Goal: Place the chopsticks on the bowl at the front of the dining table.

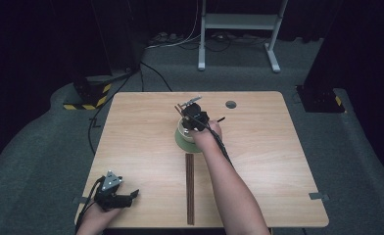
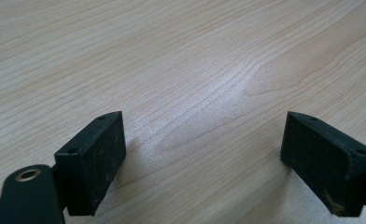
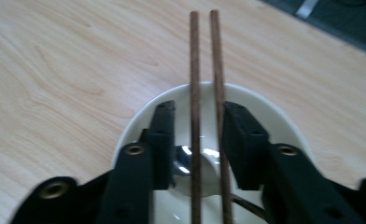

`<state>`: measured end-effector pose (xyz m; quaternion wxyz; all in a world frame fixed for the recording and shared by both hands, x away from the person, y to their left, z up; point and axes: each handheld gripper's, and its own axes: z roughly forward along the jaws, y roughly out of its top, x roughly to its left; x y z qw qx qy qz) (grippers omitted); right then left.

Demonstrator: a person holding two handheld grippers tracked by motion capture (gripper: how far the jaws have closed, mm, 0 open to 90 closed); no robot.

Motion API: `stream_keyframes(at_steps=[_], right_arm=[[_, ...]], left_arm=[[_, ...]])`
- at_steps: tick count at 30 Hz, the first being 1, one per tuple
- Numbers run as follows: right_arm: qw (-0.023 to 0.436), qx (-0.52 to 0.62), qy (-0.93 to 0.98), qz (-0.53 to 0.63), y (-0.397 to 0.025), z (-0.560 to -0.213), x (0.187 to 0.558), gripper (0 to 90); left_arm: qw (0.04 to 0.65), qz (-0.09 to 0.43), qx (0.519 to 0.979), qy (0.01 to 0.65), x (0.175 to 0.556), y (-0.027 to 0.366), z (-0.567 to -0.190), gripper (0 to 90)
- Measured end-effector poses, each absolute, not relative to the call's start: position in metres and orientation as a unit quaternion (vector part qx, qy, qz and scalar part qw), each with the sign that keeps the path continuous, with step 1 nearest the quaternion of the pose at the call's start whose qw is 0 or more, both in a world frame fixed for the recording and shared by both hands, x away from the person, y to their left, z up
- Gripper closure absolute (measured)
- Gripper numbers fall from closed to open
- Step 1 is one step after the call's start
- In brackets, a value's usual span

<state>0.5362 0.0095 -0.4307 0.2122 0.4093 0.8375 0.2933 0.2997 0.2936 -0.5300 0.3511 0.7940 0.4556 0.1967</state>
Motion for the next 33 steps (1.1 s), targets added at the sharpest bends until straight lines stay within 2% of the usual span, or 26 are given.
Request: stream_keyframes(at_steps=[3,8,14,22,33], right_arm=[[0.22,0.417,0.833,0.29,0.005,-0.429,0.538,52.5],[0.208,0.417,0.841,0.275,0.0,-0.435,0.54,52.8],[0.196,0.417,0.846,0.269,0.002,-0.442,0.54,59.1],[0.209,0.412,0.845,0.268,0.004,-0.445,0.537,77.2],[0.209,0.413,0.845,0.269,0.005,-0.445,0.536,78.0]], left_arm=[[0.351,0.197,0.794,0.455,0.3,0.294,-0.53,14.1],[0.351,0.196,0.794,0.456,0.3,0.294,-0.53,14.1],[0.352,0.197,0.793,0.456,0.3,0.293,-0.53,14.1],[0.353,0.196,0.794,0.455,0.3,0.293,-0.53,14.1],[0.353,0.197,0.793,0.455,0.3,0.293,-0.53,14.1]])
